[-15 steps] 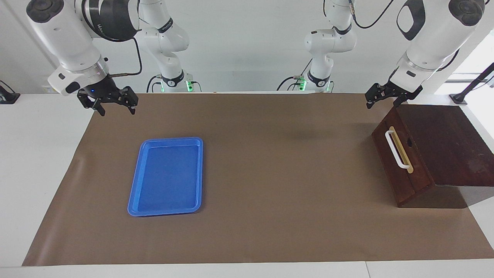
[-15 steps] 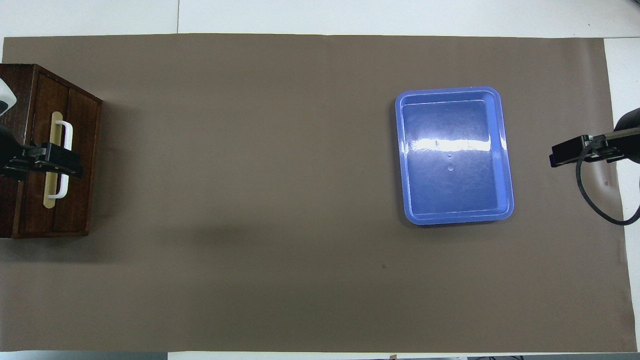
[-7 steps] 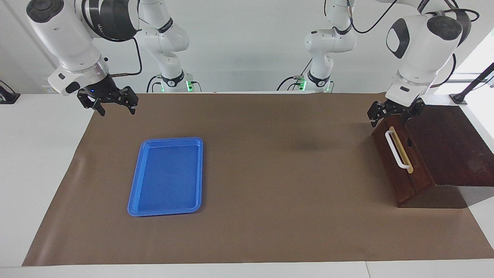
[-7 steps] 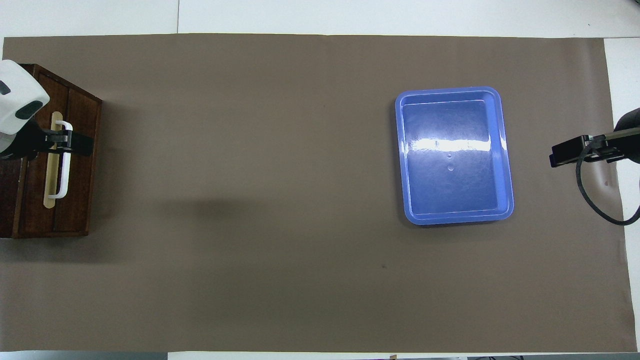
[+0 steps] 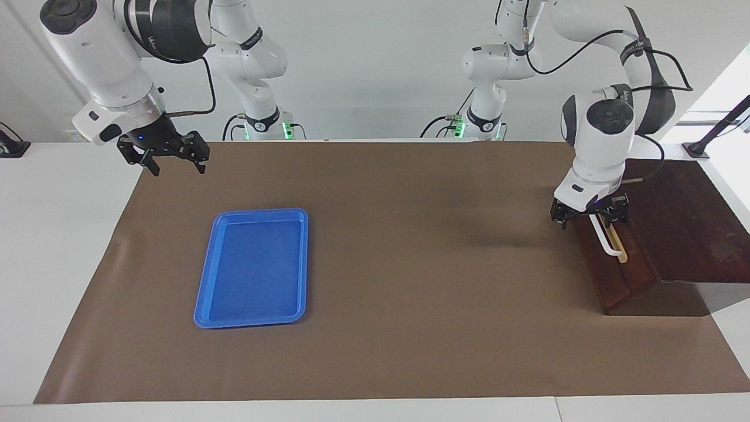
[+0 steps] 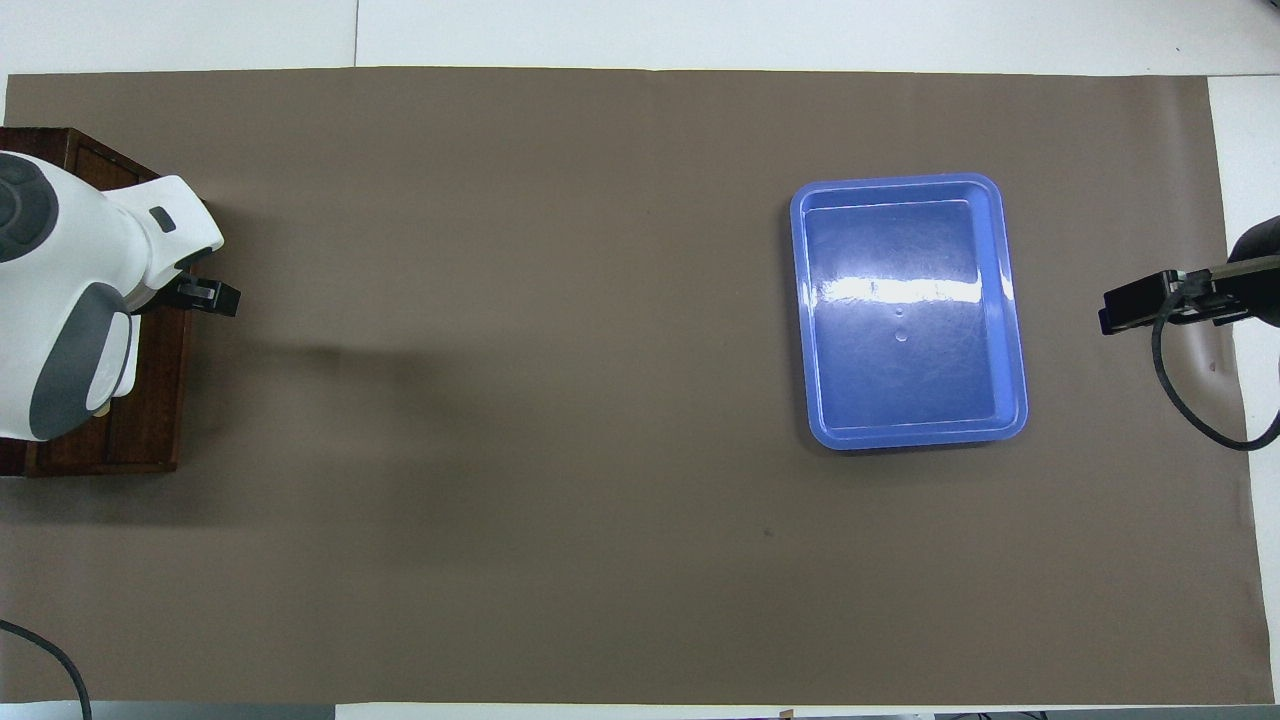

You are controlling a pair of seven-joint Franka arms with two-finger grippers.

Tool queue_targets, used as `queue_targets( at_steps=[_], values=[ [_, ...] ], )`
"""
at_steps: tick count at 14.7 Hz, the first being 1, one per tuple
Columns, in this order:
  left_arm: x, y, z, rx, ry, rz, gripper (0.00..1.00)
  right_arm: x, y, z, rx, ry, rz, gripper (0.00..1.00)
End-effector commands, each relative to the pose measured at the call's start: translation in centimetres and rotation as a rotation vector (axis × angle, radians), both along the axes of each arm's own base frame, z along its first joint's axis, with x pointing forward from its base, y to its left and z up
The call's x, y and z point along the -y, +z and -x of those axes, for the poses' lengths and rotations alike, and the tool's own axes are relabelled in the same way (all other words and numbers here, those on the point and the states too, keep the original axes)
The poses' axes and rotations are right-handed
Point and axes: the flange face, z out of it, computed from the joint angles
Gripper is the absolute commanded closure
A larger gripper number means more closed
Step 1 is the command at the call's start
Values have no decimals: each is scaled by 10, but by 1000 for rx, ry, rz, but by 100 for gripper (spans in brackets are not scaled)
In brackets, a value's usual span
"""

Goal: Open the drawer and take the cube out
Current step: 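Pull the drawer open toward the table center with the left gripper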

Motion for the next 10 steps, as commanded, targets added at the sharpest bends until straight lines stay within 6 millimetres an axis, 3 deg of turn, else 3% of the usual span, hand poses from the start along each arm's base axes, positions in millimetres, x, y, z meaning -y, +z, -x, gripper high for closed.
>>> queue_targets(
  at_steps=[1, 10],
  values=[
    [-12, -22, 8, 26, -45, -15, 0, 0, 0, 6, 13, -8, 11, 0],
    [-17, -35, 9, 9, -85, -74, 0, 0, 0, 6, 13, -7, 10, 0]
  ],
)
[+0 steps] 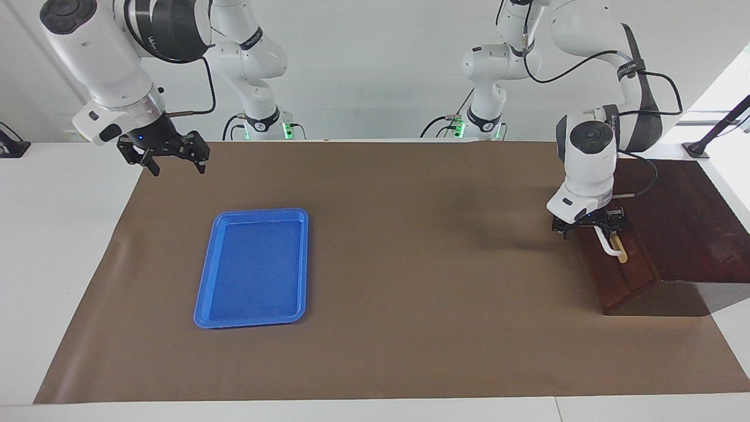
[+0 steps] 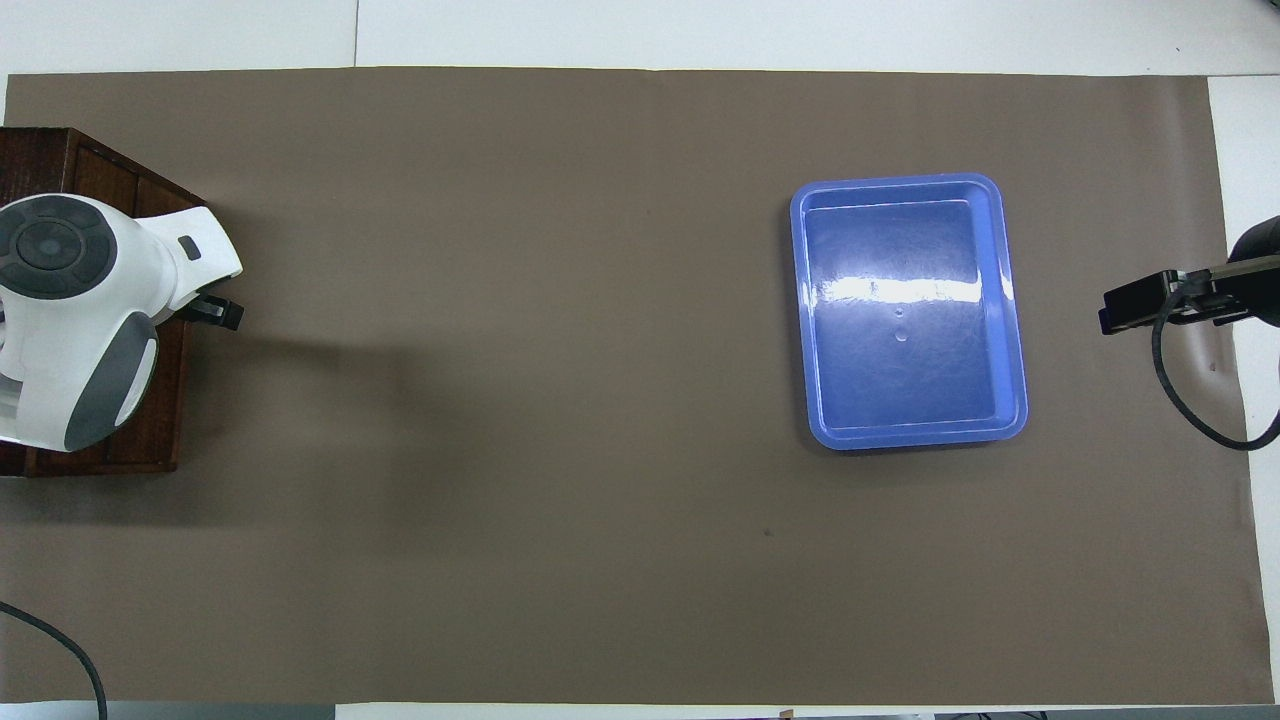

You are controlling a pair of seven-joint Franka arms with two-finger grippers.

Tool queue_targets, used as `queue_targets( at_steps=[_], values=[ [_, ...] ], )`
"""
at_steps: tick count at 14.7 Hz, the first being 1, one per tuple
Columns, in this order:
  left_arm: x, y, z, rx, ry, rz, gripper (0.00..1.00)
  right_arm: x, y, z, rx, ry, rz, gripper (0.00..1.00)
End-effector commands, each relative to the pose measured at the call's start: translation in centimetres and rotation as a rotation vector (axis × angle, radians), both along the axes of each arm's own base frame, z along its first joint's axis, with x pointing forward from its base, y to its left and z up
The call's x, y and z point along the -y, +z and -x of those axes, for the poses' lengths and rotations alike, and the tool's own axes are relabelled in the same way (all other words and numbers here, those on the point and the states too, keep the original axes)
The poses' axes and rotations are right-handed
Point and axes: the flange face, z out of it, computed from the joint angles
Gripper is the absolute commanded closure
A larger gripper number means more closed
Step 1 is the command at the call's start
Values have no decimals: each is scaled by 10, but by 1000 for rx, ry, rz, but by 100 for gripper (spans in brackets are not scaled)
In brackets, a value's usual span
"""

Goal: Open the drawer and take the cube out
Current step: 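Pull the drawer open toward the table center with the left gripper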

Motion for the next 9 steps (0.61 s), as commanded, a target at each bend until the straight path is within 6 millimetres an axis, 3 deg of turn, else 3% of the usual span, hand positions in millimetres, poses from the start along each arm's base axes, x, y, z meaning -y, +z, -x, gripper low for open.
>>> queue_targets(
  at_steps=[1, 2, 4, 7, 9],
  values=[
    [-7, -1, 3, 16, -19, -8, 0, 0, 1, 5, 15, -5, 10, 0],
    [-12, -3, 2, 27, -14, -1, 0, 0, 0, 5, 13, -5, 10, 0],
    [0, -14, -1, 41, -10, 15, 0, 0, 1, 5, 15, -5, 10, 0],
    [42, -37, -4, 95, 84, 59, 0, 0, 0, 5, 13, -5, 10, 0],
    [78, -35, -3, 121, 119, 99, 0, 0, 1, 5, 15, -5, 10, 0]
  ],
)
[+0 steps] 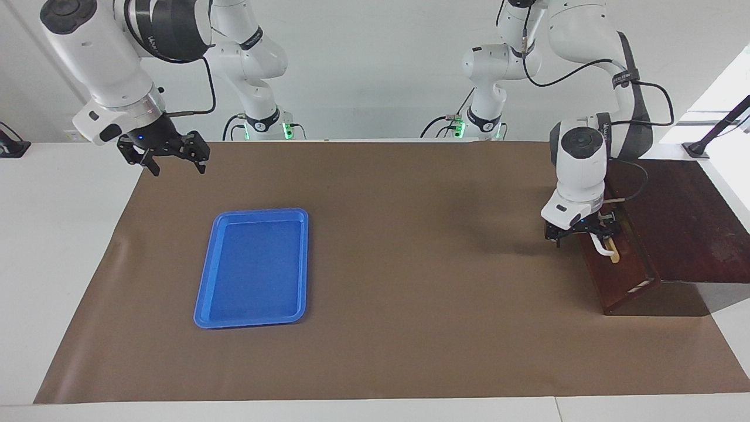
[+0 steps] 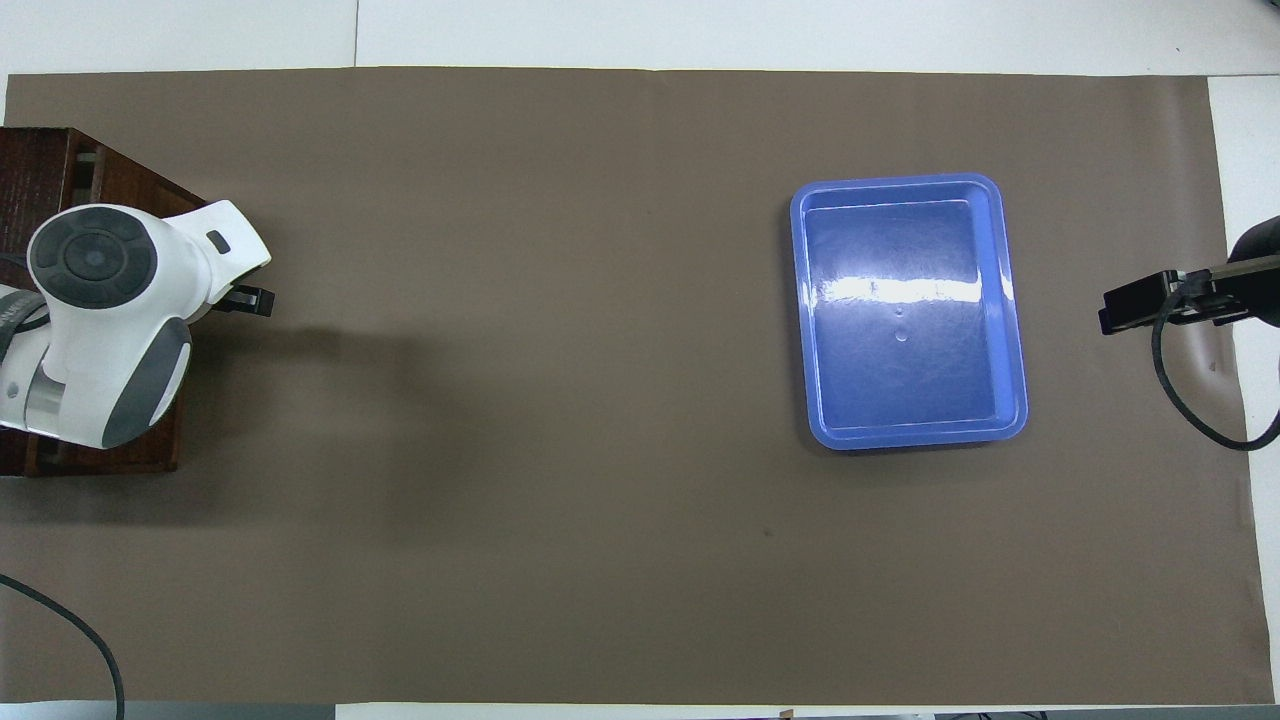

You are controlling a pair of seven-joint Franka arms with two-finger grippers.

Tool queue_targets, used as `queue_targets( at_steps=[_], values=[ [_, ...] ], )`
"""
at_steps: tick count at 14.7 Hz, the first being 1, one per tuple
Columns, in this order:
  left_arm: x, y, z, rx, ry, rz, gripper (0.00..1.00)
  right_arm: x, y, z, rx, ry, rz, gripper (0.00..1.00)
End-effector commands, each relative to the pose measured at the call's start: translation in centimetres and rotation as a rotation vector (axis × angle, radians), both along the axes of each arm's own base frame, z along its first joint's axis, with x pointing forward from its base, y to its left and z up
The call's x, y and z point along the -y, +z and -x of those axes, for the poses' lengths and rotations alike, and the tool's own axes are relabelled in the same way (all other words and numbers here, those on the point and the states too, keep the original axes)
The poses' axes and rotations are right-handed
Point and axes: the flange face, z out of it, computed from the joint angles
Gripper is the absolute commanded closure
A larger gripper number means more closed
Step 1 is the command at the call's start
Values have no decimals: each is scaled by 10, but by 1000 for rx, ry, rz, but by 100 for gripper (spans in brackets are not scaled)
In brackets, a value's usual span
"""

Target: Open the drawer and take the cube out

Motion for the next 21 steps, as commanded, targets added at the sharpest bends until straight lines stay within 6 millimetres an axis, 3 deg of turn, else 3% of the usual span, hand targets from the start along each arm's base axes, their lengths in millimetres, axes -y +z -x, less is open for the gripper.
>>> queue_targets(
  at_steps=[1, 4, 6, 12, 14, 16, 18, 21],
  values=[
    [60, -12, 3, 31, 46, 83, 0, 1, 0, 5, 13, -7, 10, 0],
    [94, -8, 8, 21, 45, 132, 0, 1, 0, 5, 13, -8, 11, 0],
    [105, -9, 12, 9, 31, 127, 0, 0, 0, 5, 13, -13, 11, 0],
    [108, -5, 13, -11, 34, 111, 0, -4, -5, 15, -23, 112, -14, 0],
    [105, 22, 1, -7, 58, 96, 0, -7, -14, 22, -41, 225, -26, 0],
    [106, 55, -9, -16, 124, 142, 0, -24, -21, 27, -57, 314, -44, 0],
    [104, 78, -16, -9, 157, 163, 0, -32, -33, 40, -66, 325, -101, 0],
    [89, 125, -24, -19, 236, 205, 0, -64, -51, 54, -12, 464, -167, 0]
  ],
)
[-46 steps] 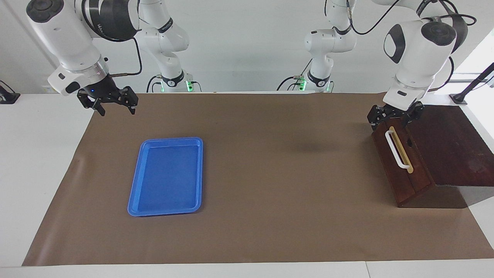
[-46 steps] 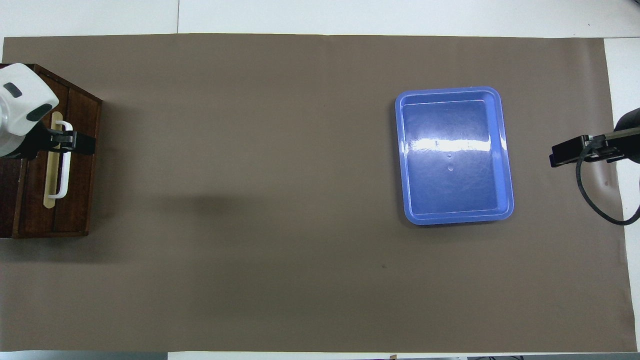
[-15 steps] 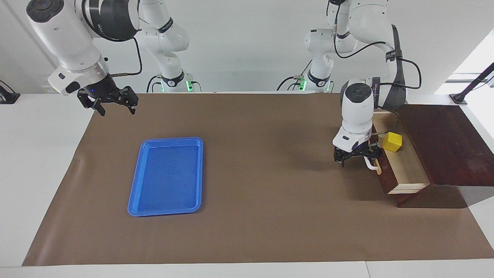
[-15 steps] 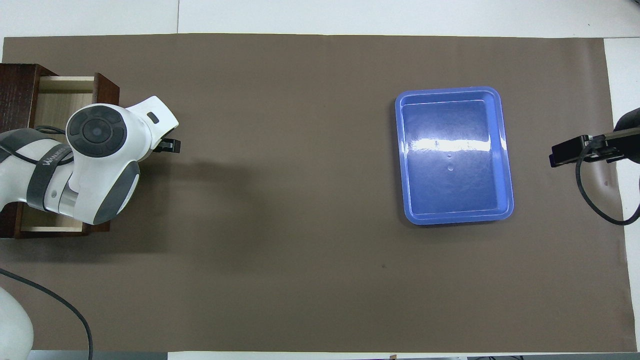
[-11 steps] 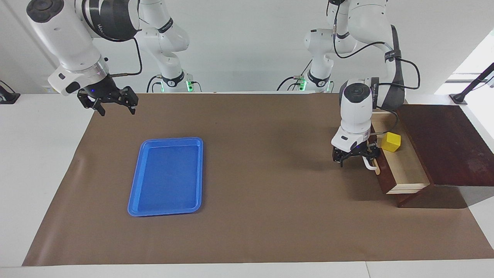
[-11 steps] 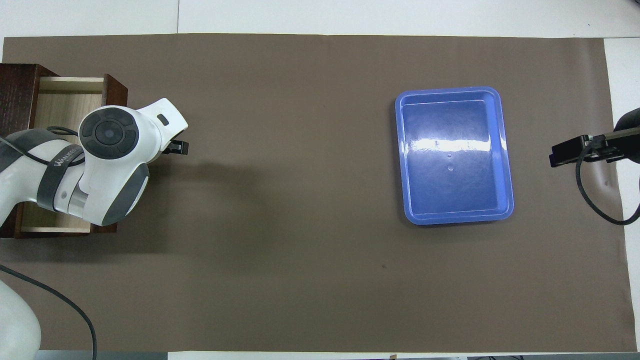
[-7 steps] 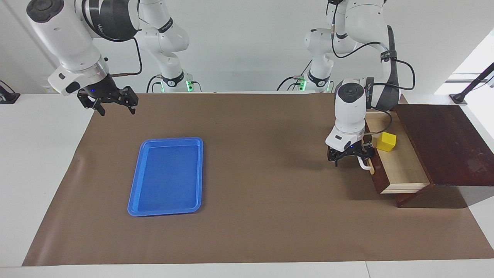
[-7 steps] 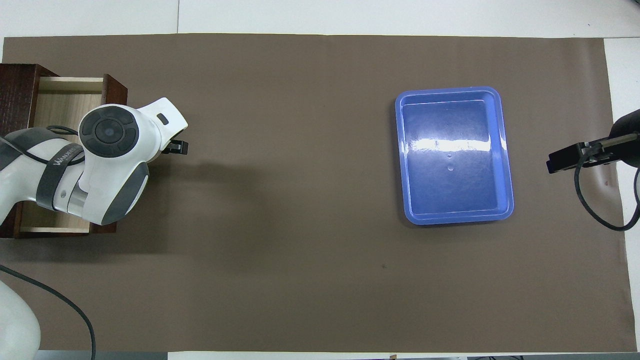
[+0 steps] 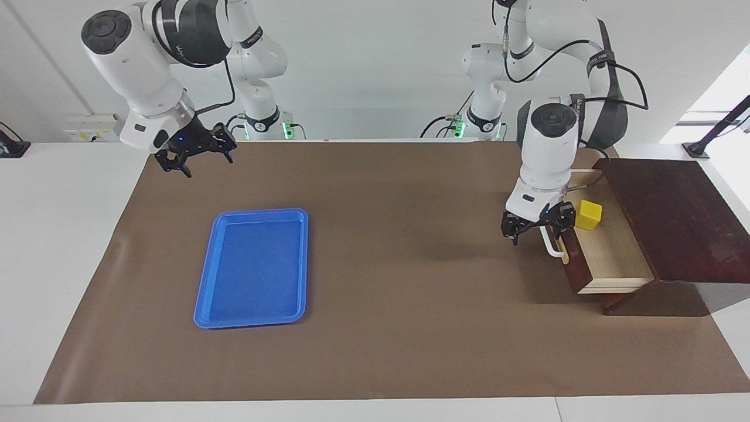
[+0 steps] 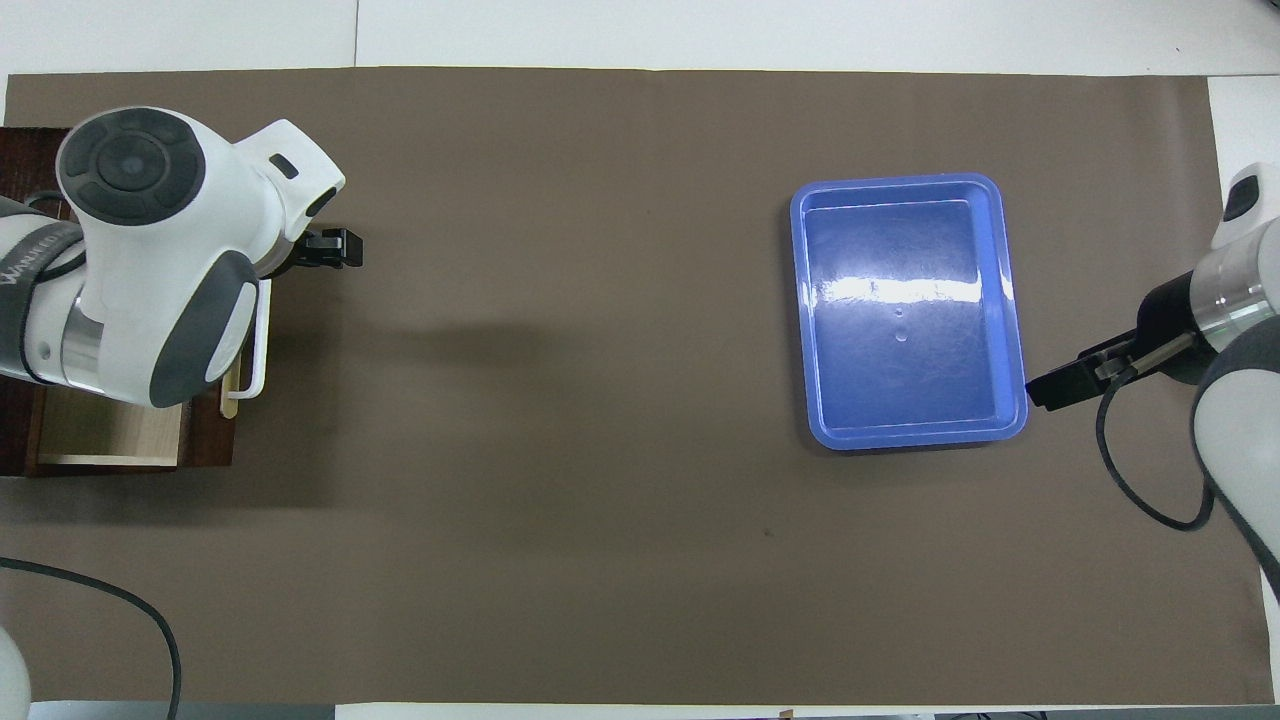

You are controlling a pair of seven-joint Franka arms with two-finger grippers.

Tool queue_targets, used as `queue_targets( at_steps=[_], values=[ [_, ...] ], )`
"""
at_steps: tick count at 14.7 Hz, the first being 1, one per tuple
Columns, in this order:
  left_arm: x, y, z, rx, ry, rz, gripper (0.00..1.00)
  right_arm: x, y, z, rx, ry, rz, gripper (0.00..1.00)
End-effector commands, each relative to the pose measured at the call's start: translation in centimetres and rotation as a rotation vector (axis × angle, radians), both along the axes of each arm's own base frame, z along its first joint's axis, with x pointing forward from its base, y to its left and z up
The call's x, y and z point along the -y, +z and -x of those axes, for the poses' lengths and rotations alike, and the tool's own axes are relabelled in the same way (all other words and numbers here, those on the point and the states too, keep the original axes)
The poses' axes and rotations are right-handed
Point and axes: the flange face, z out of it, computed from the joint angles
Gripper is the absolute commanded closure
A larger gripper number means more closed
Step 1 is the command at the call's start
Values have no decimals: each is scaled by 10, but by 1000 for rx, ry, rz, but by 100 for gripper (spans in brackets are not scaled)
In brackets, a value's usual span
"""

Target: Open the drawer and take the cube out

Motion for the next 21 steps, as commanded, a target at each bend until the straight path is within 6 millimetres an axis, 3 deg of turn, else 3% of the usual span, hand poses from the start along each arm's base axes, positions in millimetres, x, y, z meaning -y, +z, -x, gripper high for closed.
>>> queue_targets(
  at_steps=[1, 3, 5, 6, 9, 11, 13, 18, 21],
  values=[
    [-27, 41, -10, -36, 103, 54, 0, -25, -16, 26, 38, 108, -70, 0],
    [-69, 68, -6, -47, 197, 91, 0, -57, -20, 35, 42, 194, -119, 0],
    [-97, 72, -2, -38, 345, 96, 0, -85, -26, 45, 78, 361, -161, 0],
    [-120, 60, 9, -20, 577, 99, 0, -112, -29, 56, 106, 484, -260, 0],
    [-154, 38, 26, -22, 676, 96, 0, -158, -26, 68, 169, 691, -383, 0],
    [-177, 25, 38, 23, 798, 114, 0, -173, -37, 70, 181, 733, -521, 0],
    [-182, 6, 49, 88, 892, 142, 0, -185, -55, 64, 210, 825, -638, 0],
    [-188, 1, 50, 146, 1011, 118, 0, -201, -90, 42, 411, 1072, -817, 0],
    [-188, -8, 51, 177, 1073, 109, 0, -227, -108, 43, 489, 1158, -900, 0]
  ],
)
